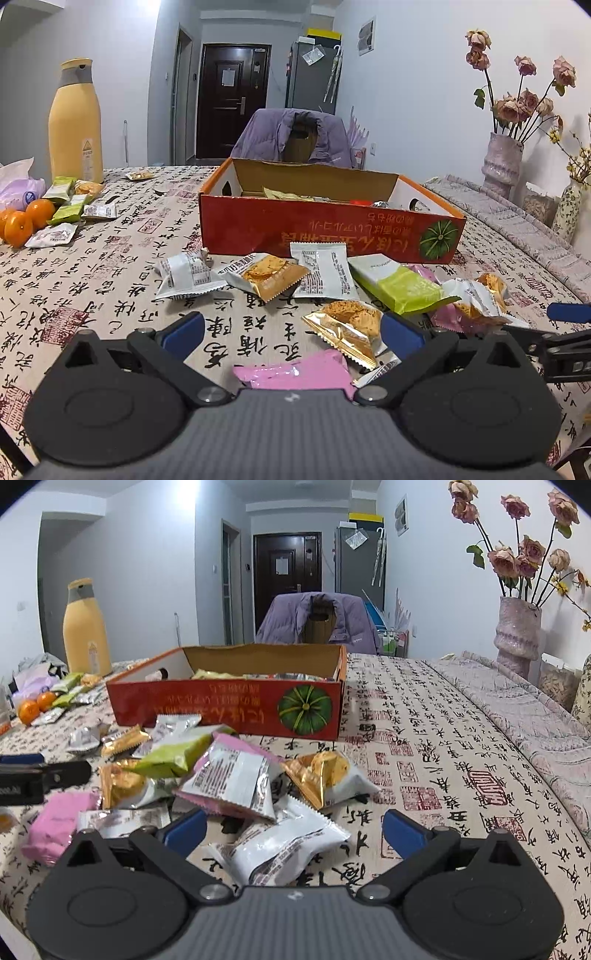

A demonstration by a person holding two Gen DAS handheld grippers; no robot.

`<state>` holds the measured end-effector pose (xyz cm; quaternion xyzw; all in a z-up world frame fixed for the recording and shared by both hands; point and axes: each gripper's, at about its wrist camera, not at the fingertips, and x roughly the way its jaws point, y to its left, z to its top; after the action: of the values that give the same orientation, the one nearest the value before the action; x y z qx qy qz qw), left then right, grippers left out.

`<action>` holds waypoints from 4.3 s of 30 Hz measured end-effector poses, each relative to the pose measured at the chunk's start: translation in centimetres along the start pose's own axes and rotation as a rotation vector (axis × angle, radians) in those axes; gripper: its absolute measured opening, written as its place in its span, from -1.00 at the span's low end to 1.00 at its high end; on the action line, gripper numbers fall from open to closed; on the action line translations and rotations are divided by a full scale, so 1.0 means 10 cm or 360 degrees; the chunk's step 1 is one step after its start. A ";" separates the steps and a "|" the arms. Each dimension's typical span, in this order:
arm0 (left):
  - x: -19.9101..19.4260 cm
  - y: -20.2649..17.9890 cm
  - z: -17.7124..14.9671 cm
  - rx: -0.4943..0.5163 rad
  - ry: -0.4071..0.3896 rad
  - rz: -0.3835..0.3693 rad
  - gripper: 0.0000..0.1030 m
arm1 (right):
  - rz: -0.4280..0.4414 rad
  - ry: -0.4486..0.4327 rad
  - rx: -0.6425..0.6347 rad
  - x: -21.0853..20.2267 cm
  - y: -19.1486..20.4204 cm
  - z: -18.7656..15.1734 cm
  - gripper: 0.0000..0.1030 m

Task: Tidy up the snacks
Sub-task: 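Grasp the pink packet with the left tool while the right tool grasps a white packet, then carry the pink packet and white packet over the box with both tools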

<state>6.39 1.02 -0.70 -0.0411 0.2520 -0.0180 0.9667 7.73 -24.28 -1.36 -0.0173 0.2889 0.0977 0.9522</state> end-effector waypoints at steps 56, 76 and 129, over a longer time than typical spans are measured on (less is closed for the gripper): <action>-0.01 -0.20 -0.21 0.0050 0.0312 0.0174 0.50 | -0.0027 -0.0076 0.0170 -0.36 -0.16 -0.26 -0.27; -0.27 -0.06 -0.02 0.0055 0.0108 0.0194 0.22 | -0.0004 -0.0141 0.0149 -0.42 -0.12 -0.18 -0.27; 1.31 -0.19 1.51 0.0023 -0.0257 0.0243 0.22 | 0.0087 -0.0272 0.0071 1.42 -0.01 1.50 -0.27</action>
<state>25.19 -0.54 6.20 -0.0161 0.1755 0.0574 0.9827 27.51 -20.48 3.26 0.0201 0.2090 0.1183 0.9705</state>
